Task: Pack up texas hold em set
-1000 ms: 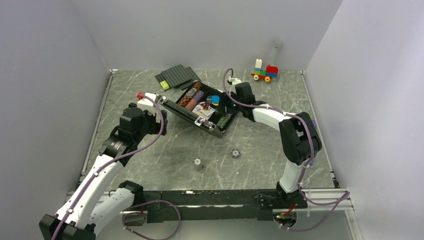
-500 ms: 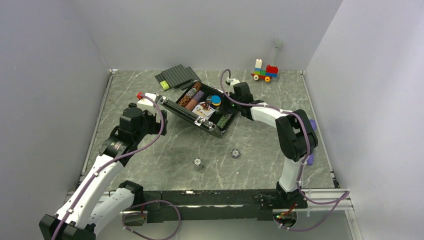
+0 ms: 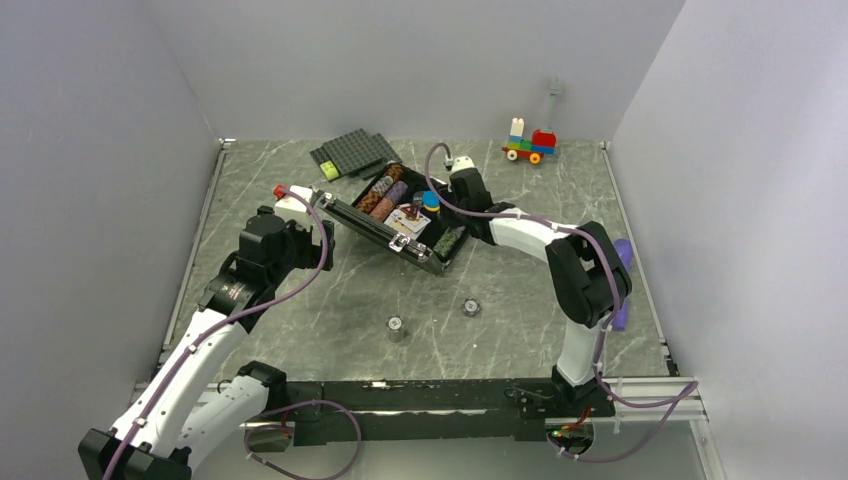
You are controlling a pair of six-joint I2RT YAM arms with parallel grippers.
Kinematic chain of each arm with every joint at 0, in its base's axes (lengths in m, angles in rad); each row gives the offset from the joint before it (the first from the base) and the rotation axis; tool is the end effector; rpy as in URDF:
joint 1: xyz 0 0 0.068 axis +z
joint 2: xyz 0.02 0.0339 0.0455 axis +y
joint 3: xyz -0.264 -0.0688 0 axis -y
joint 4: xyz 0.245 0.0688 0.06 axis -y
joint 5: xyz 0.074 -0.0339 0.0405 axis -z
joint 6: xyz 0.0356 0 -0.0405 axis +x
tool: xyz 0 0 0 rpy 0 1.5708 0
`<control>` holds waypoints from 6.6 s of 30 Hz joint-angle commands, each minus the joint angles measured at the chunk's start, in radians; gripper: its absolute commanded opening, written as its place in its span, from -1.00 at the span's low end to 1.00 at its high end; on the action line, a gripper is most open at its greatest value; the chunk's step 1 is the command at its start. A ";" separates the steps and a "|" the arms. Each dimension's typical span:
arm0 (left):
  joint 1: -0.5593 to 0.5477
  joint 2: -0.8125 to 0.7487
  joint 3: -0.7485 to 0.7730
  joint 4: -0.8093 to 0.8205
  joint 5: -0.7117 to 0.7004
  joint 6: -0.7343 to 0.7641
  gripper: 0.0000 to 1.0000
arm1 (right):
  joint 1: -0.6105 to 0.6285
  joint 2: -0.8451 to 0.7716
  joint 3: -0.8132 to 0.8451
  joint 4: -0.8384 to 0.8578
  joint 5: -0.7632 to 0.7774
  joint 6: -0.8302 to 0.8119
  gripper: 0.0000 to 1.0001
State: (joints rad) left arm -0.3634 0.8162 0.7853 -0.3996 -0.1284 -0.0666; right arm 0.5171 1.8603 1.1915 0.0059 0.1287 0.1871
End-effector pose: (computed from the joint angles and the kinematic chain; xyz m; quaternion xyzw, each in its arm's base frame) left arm 0.1748 -0.0616 0.3126 0.0900 0.8360 -0.0622 0.5378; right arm 0.3595 0.1992 0.1944 -0.1195 0.8893 0.0967 0.4307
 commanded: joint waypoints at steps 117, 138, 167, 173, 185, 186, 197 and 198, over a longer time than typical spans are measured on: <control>0.004 -0.041 -0.005 0.054 0.039 0.008 0.99 | -0.071 0.068 0.324 -0.300 -0.574 -0.190 0.80; -0.781 -0.020 -0.154 0.209 -0.325 -0.171 0.99 | -0.186 -0.546 -0.209 -0.123 -0.277 0.113 0.92; -0.891 0.400 -0.157 0.229 -0.418 -0.401 0.83 | -0.186 -0.744 -0.328 -0.169 -0.246 0.119 0.92; -0.891 0.409 -0.162 0.202 -0.434 -0.425 0.56 | -0.187 -0.750 -0.329 -0.176 -0.241 0.118 0.92; -0.891 0.428 -0.185 0.210 -0.394 -0.446 0.17 | -0.186 -0.752 -0.335 -0.181 -0.238 0.124 0.92; -0.891 0.428 -0.185 0.213 -0.386 -0.441 0.03 | -0.186 -0.755 -0.333 -0.185 -0.242 0.126 0.92; -0.897 0.387 -0.113 0.312 -0.297 -0.246 -1.00 | -0.187 -0.858 -0.350 -0.312 -0.368 0.179 0.99; -0.902 0.371 -0.119 0.342 -0.296 -0.224 -1.00 | -0.189 -0.871 -0.355 -0.327 -0.399 0.197 0.99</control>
State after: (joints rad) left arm -1.2514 1.2446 0.6083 -0.1829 -0.4603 -0.3943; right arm 0.3298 1.0561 0.8547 -0.2543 -0.1776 0.3233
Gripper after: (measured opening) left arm 0.453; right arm 0.993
